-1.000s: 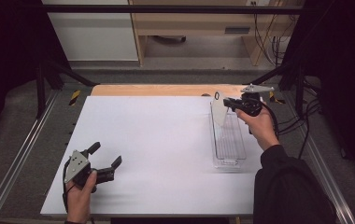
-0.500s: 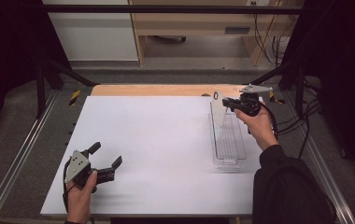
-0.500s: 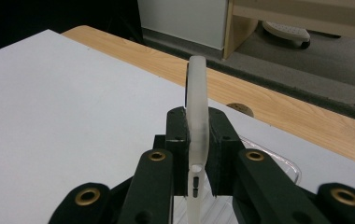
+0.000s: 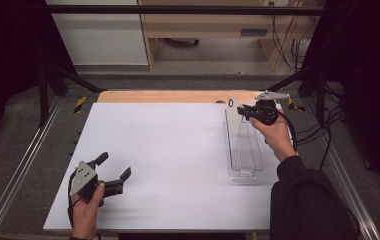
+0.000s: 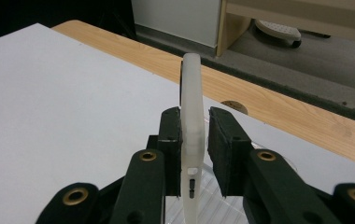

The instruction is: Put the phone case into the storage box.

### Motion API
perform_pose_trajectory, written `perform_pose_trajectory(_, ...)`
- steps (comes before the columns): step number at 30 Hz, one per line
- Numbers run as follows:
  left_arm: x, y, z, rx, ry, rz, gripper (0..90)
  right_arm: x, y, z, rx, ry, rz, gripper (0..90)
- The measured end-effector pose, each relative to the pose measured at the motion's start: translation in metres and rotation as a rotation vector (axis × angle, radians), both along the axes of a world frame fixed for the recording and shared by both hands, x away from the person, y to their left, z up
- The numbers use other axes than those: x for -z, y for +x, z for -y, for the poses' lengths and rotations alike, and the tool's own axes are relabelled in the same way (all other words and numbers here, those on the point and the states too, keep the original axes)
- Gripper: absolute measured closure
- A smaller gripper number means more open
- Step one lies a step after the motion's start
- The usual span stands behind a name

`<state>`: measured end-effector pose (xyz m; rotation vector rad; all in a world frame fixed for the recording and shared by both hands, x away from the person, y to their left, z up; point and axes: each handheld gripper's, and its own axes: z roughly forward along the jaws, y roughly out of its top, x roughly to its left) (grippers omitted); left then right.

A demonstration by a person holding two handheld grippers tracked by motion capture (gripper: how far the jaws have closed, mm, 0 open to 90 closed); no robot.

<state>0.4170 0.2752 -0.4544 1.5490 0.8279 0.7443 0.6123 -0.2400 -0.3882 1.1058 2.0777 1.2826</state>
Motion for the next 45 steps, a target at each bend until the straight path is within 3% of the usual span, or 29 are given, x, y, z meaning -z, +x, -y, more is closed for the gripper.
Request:
perform_pose_trajectory(13, 0.0, 0.0, 0.0, 0.0, -0.001, -0.001, 2.9, 0.006, -0.006, -0.004, 0.072, -0.021, -0.038, 63.9)
perform_pose_trajectory(20, 0.0, 0.0, 0.001, 0.001, 0.001, 0.0, 2.9, 0.008, -0.011, -0.007, 0.14, -0.027, -0.071, 47.5)
perform_pose_trajectory(23, 0.0, -0.001, 0.001, 0.003, 0.002, 0.001, 2.9, 0.009, -0.013, -0.01, 0.169, -0.039, -0.058, 41.6)
perform_pose_trajectory(26, -0.001, -0.001, 0.001, 0.003, 0.002, 0.001, 2.9, 0.01, -0.016, -0.014, 0.182, -0.045, -0.054, 43.4)
perform_pose_trajectory(30, -0.001, -0.001, 0.001, 0.001, 0.0, 0.002, 2.9, 0.01, -0.02, -0.02, 0.184, -0.056, -0.052, 52.8)
perform_pose_trajectory(40, -0.001, -0.001, 0.0, 0.0, 0.0, 0.003, 3.0, 0.006, -0.021, -0.024, 0.251, -0.065, -0.043, 75.8)
perform_pose_trajectory(45, -0.001, -0.001, 0.0, -0.003, -0.002, 0.003, 3.1, 0.005, -0.019, -0.022, 0.29, -0.079, -0.043, 77.0)
